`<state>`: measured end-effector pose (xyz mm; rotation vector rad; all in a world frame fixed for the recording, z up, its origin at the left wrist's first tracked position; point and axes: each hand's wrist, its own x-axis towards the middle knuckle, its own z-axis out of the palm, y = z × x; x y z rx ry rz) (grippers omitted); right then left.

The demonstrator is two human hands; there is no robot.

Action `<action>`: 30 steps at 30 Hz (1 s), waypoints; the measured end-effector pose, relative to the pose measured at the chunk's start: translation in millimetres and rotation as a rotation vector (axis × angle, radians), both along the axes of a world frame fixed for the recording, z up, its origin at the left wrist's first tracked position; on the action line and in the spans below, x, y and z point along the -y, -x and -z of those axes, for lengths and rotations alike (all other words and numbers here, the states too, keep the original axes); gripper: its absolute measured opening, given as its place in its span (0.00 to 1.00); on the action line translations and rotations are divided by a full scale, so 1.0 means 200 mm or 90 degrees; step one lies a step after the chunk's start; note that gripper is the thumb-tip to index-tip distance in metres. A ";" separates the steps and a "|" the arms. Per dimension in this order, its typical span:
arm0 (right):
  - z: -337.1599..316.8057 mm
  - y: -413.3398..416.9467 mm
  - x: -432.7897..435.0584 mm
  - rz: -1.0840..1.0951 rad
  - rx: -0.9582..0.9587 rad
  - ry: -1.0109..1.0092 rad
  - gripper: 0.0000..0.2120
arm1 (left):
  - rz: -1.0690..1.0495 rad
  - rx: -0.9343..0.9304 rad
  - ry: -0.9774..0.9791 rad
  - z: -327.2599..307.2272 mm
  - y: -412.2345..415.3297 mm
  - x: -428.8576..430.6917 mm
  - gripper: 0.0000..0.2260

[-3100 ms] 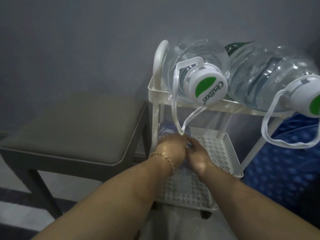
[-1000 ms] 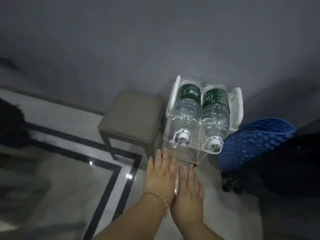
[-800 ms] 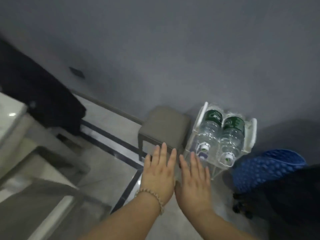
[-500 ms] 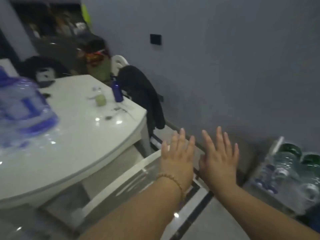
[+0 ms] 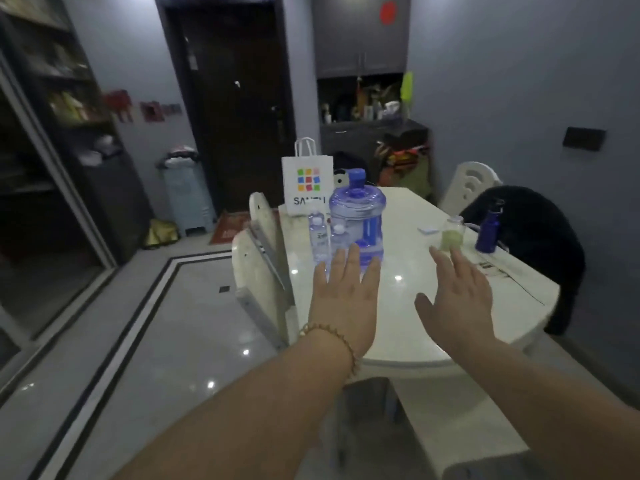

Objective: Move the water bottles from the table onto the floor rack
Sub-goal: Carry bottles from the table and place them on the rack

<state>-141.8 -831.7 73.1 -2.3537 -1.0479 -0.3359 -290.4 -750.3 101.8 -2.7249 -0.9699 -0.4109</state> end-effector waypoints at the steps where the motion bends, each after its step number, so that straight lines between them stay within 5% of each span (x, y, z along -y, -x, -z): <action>1: 0.00 0.03 -0.11 -0.011 0.001 0.004 0.37 | -0.003 0.001 0.003 0.02 0.04 -0.10 0.34; 13: 0.27 -0.08 -1.25 -0.058 -0.097 0.049 0.36 | 0.010 -0.098 0.122 0.19 -0.18 -1.29 0.36; 30: 0.48 -0.43 -2.16 -0.017 0.108 0.403 0.39 | 0.187 -0.279 -0.005 0.48 -0.85 -2.42 0.35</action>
